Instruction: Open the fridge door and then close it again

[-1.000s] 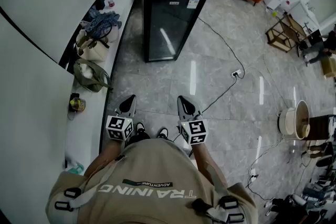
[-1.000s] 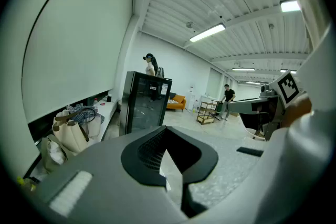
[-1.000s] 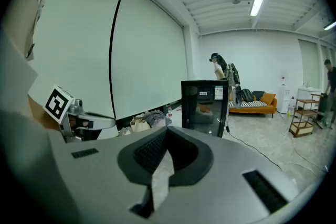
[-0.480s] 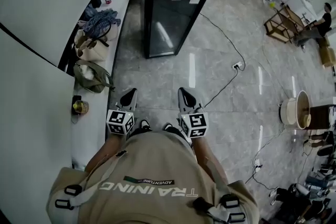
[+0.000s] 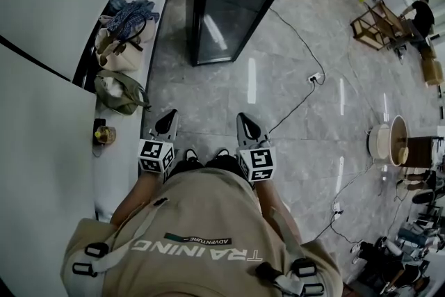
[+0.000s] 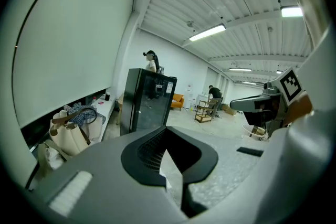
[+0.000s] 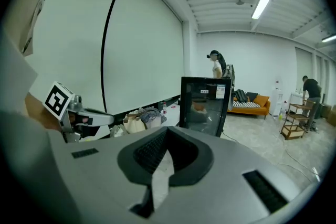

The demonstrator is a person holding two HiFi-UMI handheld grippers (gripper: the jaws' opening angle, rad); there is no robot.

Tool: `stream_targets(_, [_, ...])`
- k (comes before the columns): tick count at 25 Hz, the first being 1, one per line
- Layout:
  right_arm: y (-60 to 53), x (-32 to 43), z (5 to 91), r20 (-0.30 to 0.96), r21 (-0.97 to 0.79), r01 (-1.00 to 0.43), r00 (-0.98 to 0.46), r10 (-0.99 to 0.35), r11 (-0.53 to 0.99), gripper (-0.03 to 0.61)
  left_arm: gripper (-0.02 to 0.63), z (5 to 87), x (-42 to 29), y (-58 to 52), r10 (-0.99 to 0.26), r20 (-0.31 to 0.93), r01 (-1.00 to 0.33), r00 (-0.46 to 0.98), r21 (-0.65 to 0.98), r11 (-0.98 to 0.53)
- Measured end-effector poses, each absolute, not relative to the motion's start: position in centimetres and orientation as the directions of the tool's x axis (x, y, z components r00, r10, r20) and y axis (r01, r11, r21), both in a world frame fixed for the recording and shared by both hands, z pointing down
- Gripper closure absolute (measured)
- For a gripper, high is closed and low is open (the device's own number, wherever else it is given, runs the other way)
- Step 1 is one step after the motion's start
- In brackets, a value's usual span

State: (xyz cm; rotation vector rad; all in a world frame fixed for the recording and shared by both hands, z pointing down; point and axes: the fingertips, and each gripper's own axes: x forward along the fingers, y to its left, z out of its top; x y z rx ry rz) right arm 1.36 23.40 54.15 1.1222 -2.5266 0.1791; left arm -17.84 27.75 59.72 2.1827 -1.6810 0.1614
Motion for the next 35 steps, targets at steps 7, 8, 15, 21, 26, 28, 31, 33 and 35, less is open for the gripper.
stream_targets(7, [22.6, 0.5, 54.4, 0.391, 0.023, -0.726, -0.627, -0.674, 0.688, 0.583, 0.615, 61.7, -17.8, 27.0, -0.896, 0.356, -0.95, 0.266, 0.253, -0.182])
stream_targets(8, [22.4, 0.8, 54.7, 0.398, 0.017, -0.727, -0.625, -0.672, 0.686, 0.583, 0.615, 61.7, -17.6, 26.9, -0.895, 0.358, -0.95, 0.268, 0.255, -0.182])
stream_targets(15, [19.0, 2.7, 56.4, 0.394, -0.043, -0.743, -0.627, -0.672, 0.668, 0.583, 0.614, 61.5, -16.5, 24.6, -0.892, 0.373, -0.957, 0.254, 0.23, -0.176])
stream_targets(21, [12.9, 3.0, 55.6, 0.317, -0.07, -0.735, -0.657, -0.684, 0.674, 0.583, 0.615, 59.3, -16.8, 19.8, -0.899, 0.375, -0.971, 0.226, 0.165, -0.175])
stream_targets(26, [8.8, 4.3, 55.6, 0.295, -0.075, -0.724, -0.673, -0.679, 0.685, 0.583, 0.615, 57.4, -16.3, 15.1, -0.911, 0.361, -0.979, 0.198, 0.116, -0.167])
stream_targets(28, [7.2, 4.7, 55.9, 0.29, -0.062, -0.717, -0.679, -0.675, 0.694, 0.583, 0.615, 57.1, -16.1, 13.4, -0.916, 0.355, -0.98, 0.188, 0.122, -0.154])
stream_targets(31, [5.2, 4.9, 56.6, 0.277, -0.083, -0.706, -0.694, -0.664, 0.704, 0.583, 0.615, 56.7, -16.0, 11.6, -0.915, 0.364, -0.984, 0.173, 0.112, -0.142])
stream_targets(33, [4.1, 5.0, 57.0, 0.273, -0.1, -0.698, -0.705, -0.655, 0.709, 0.583, 0.615, 56.7, -15.9, 10.6, -0.915, 0.371, -0.986, 0.162, 0.099, -0.134])
stream_targets(35, [3.1, 5.0, 57.7, 0.281, -0.108, -0.684, -0.717, -0.638, 0.721, 0.583, 0.615, 56.7, -15.7, 9.6, -0.916, 0.373, -0.989, 0.144, 0.096, -0.117])
